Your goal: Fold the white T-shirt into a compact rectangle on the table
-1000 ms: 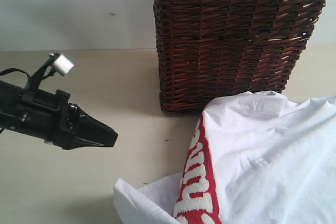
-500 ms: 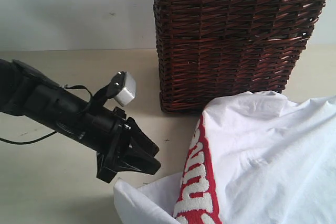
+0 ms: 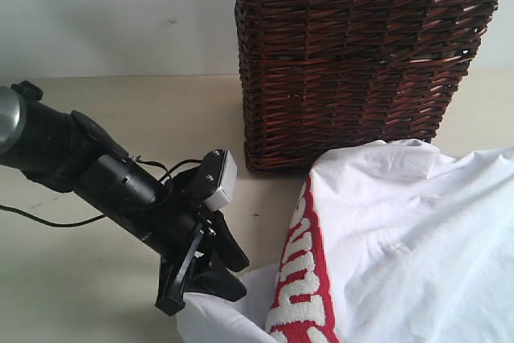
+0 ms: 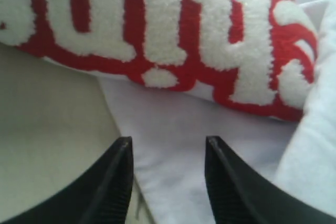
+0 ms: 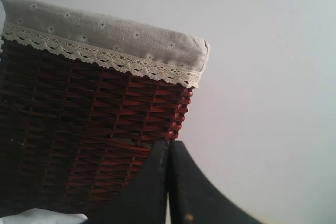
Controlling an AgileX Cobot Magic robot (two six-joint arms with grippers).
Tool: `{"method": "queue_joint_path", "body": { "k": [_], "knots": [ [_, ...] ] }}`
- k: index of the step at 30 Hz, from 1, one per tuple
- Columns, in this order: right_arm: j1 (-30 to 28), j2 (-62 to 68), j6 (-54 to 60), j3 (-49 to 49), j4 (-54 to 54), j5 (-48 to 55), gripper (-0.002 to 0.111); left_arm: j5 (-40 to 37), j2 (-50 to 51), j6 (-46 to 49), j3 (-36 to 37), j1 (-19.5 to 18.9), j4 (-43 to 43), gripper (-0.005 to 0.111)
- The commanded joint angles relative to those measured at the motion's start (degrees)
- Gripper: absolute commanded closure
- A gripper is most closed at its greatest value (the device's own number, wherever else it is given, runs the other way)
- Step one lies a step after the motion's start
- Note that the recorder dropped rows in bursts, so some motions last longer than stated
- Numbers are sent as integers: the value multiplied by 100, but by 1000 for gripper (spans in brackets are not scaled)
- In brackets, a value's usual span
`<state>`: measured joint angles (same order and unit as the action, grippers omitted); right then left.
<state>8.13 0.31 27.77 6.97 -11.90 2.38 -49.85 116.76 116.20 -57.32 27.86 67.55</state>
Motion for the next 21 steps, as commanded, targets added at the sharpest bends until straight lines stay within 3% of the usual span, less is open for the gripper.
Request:
{"method": "queue_joint_path", "body": {
  "k": [1, 7, 13, 21],
  "knots": [
    [24, -31, 0, -21, -14, -18, 108, 281, 53, 328, -251, 25, -8, 62],
    [24, -31, 0, -21, -14, -18, 108, 364, 310, 298, -604, 145, -21, 62],
    [24, -31, 0, -21, -14, -18, 108, -222, 336, -176, -615, 239, -605, 62],
    [24, -31, 0, -21, -26, -18, 108, -76, 551, -287, -615, 274, -1016, 62]
  ]
}}
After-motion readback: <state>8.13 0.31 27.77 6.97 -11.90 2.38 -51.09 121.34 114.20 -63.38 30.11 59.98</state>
